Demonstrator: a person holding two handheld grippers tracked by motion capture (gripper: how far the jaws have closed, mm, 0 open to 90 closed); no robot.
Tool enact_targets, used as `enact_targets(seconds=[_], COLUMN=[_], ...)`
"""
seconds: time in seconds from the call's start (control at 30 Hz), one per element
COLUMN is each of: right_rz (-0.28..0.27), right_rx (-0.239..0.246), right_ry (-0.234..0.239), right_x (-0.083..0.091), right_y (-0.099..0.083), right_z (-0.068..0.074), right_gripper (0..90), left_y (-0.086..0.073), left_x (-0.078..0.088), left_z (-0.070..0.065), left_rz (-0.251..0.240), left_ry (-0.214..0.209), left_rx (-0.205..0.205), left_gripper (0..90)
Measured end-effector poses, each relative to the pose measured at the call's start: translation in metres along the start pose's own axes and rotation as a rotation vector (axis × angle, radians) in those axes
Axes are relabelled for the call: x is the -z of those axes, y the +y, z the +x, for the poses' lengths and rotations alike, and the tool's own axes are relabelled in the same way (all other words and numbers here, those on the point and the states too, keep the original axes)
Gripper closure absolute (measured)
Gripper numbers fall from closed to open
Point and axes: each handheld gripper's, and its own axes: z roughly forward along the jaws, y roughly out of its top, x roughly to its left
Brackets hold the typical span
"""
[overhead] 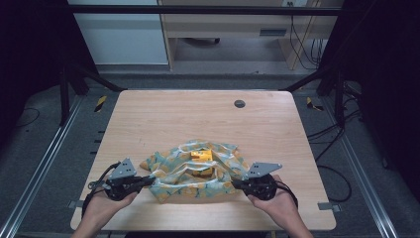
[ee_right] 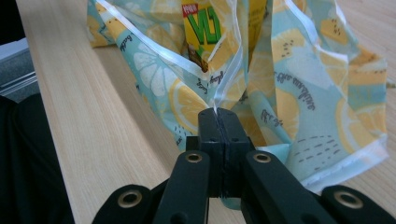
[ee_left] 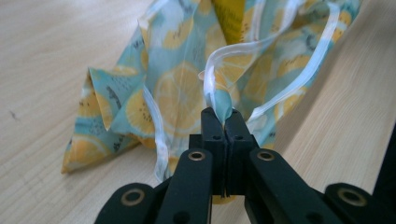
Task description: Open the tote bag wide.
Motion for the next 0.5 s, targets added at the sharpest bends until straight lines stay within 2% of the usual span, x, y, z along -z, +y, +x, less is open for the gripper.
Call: enact_targets(seconds=[0.27,0.5], right_rz=[0.023,0.044], right_rx=[-0.014,-0.013], right_ry=[-0.002,-0.005], right_x=[-0.008,-0.013], right_y=[-0.007,-0.01], right_z=[-0.004,-0.005], right_gripper=[90.0,90.0], left_y=[-0.009,-0.015], left_x=[-0.016,-0.022], left_z=[0.003,0.003], left_rz=[0.049,0.064], left_ry=[0.015,0.031], left_rx=[0.004,0.006], left_gripper=[89.2,89.2])
